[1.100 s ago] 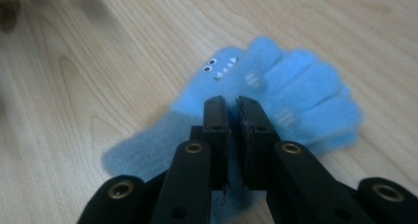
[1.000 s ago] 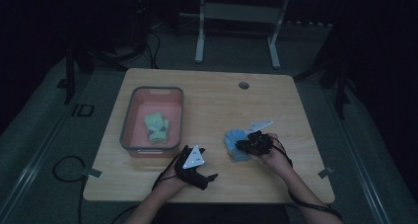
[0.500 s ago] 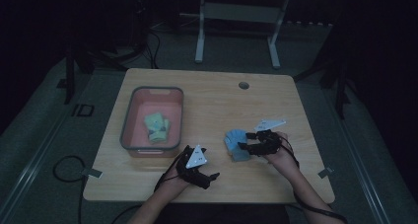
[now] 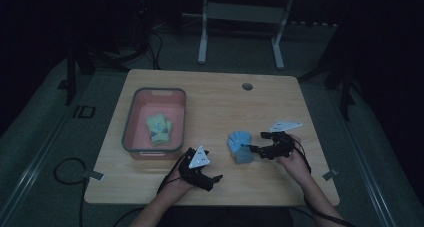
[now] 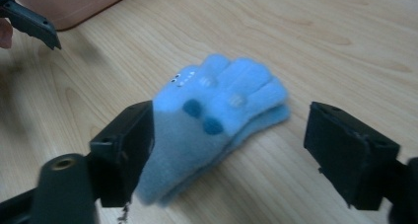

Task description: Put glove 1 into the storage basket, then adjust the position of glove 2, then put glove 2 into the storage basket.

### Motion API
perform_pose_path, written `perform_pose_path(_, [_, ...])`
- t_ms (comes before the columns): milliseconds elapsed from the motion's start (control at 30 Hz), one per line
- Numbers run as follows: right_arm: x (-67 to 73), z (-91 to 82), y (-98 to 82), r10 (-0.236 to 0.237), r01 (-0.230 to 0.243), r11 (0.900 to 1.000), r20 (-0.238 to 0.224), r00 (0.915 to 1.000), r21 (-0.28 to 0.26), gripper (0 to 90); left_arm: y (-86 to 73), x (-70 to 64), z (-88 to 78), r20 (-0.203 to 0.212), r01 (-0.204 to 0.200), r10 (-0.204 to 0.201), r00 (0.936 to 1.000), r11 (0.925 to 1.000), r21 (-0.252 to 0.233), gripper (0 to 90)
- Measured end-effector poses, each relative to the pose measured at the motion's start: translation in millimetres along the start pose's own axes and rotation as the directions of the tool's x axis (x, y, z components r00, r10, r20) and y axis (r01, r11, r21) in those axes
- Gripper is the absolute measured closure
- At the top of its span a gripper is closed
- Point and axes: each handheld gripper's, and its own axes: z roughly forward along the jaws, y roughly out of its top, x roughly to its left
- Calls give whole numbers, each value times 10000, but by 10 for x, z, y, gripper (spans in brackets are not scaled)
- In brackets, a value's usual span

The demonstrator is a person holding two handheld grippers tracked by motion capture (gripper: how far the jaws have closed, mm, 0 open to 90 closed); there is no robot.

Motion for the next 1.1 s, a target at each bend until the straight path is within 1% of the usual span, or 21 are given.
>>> perform_pose_path(67, [-8, -33, -9, -38, 39, 9999, 26, 10000, -164, 163, 10, -8, 3, -28, -71, 71, 10000, 10000, -16, 39])
perform_pose_path(100, [-8, -43, -11, -46, 45, 9999, -62, 10000, -165, 161, 13, -10, 2, 2, -88, 88, 10000, 10000, -32, 38])
perform_pose_path(133, [-7, -51, -12, -28, 27, 10000, -141, 9999, -37, 157, 15, -15, 3, 0, -64, 64, 10000, 10000, -60, 39])
perform_pose_path(167, [3, -69, -17, 200, -197, 9997, -162, 9997, 167, 157, 15, -19, 3, 42, -54, 54, 10000, 10000, -67, 39])
perform_pose_path(200, [3, -69, -17, 200, -197, 9997, -162, 9997, 167, 157, 15, -23, 3, 79, -47, 47, 10000, 10000, -56, 39])
perform_pose_path(267, [7, -84, -23, 432, -422, 9988, -421, 9982, 260, 143, 14, -28, 2, 142, -85, 85, 9999, 10000, 0, 39])
perform_pose_path(300, [10, -91, -27, 565, -555, 9981, -414, 9975, 255, 140, 15, -31, 4, 193, -63, 62, 9998, 10000, 19, 39])
perform_pose_path(367, [25, -117, -32, 646, -642, 9977, -213, 9977, 193, 116, 26, -36, 12, 356, -84, 80, 9993, 9999, 107, 39])
perform_pose_path(400, [25, -117, -32, 646, -642, 9977, -213, 9977, 193, 116, 34, -43, 17, 474, -68, 63, 9989, 9999, 113, 39])
perform_pose_path(433, [19, -130, -35, 747, -746, 9972, -351, 9966, 60, 112, 43, -55, 25, 481, -66, 58, 9988, 9998, 162, 39])
perform_pose_path(467, [13, -142, -38, 780, -780, 9969, -480, 9958, 31, 112, 54, -64, 30, 560, -165, 152, 9983, 9996, 222, 39])
perform_pose_path(533, [5, -161, -42, 781, -783, 9969, -385, 9962, -45, 126, 76, -92, 44, 565, -322, 309, 9979, 9992, 221, 38])
perform_pose_path(567, [-7, -169, -44, 848, -851, 9964, -523, 9950, -30, 126, 89, -100, 51, 611, -400, 384, 9974, 9989, 247, 39])
perform_pose_path(600, [-18, -175, -45, 854, -859, 9963, -519, 9950, -73, 129, 102, -111, 60, 616, -485, 468, 9970, 9985, 268, 39])
perform_pose_path(667, [-40, -193, -38, 796, -800, 9968, -438, 9959, -57, 166, 129, -137, 66, 536, -762, 750, 9957, 9969, 212, 41])
perform_pose_path(733, [-56, -207, -26, 653, -655, 9978, -287, 9975, -48, 228, 162, -147, 79, 617, -890, 881, 9942, 9960, 108, 52])
perform_pose_path(767, [-69, -214, -18, 606, -608, 9981, -296, 9977, -33, 242, 179, -153, 93, 646, -976, 968, 9932, 9952, 89, 52])
perform_pose_path(833, [-88, -214, -8, 519, -519, 9987, -222, 9984, -5, 310, 218, -145, 130, 725, -1092, 1077, 9915, 9939, 165, 52])
perform_pose_path(933, [-120, -197, -5, 546, -546, 9985, -152, 9984, 6, 353, 283, -133, 195, 848, -1203, 1183, 9894, 9926, 182, 61])
perform_pose_path(1000, [-147, -182, -8, 606, -607, 9981, -54, 9981, -115, 391, 339, -125, 232, 872, -1427, 1406, 9862, 9896, 188, 65])
perform_pose_path(1100, [-179, -159, -5, 585, -584, 9981, 23, 9983, -194, 419, 430, -108, 293, 891, -1673, 1660, 9821, 9859, 80, 115])
